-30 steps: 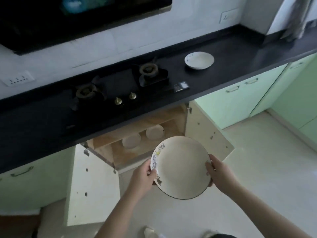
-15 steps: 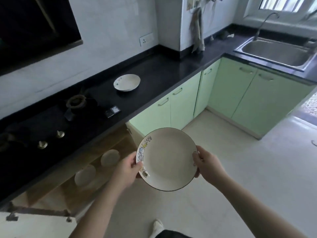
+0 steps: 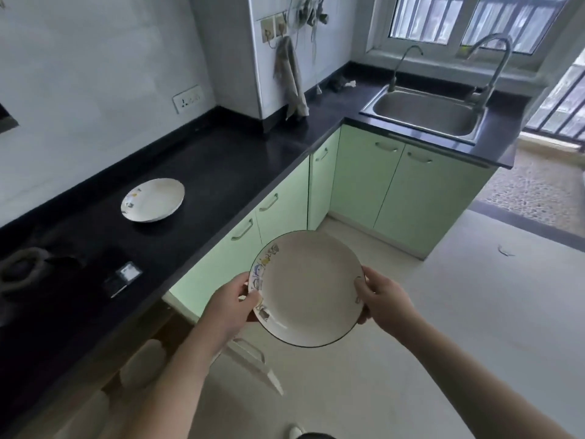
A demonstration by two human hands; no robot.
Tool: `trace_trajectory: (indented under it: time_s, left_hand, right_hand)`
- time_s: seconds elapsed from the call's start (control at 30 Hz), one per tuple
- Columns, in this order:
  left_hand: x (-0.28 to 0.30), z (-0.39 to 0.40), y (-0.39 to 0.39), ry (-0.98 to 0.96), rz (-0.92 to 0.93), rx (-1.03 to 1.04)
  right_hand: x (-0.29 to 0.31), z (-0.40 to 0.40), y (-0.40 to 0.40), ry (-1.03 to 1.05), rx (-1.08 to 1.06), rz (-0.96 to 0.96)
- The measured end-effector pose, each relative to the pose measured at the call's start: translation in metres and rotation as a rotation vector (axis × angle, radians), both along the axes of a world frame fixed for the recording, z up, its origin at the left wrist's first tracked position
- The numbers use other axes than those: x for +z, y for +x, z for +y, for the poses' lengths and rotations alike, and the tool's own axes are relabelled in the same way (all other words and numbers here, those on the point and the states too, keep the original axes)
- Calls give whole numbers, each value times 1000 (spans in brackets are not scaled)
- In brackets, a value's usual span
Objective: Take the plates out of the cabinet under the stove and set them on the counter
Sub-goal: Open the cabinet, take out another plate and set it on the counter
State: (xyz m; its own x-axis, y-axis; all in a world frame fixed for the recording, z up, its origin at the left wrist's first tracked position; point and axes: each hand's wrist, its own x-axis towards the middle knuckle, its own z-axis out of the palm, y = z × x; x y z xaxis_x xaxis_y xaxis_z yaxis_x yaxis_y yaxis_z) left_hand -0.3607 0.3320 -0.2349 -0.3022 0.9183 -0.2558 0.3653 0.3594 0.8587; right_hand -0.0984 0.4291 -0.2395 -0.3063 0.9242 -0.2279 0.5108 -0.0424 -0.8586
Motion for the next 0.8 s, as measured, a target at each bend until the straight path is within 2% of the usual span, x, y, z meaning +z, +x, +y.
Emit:
trace_trajectory:
  time_s: [0.23,0.37,0.67,0.8]
  left_hand:
    - [-7,99,11,13,-67,-63]
    - [-13,162,23,22,-86,-77]
    - [-13,294,52,-10,-159,80]
    - [-5,329,44,48,-186,197]
  right_hand:
    - [-10,65,19,-38,-174,110]
    - [-17,123,33,-34,-214,112]
    - [-6,283,53,-69,-61,66]
    - [4,346,37,-70,51,60]
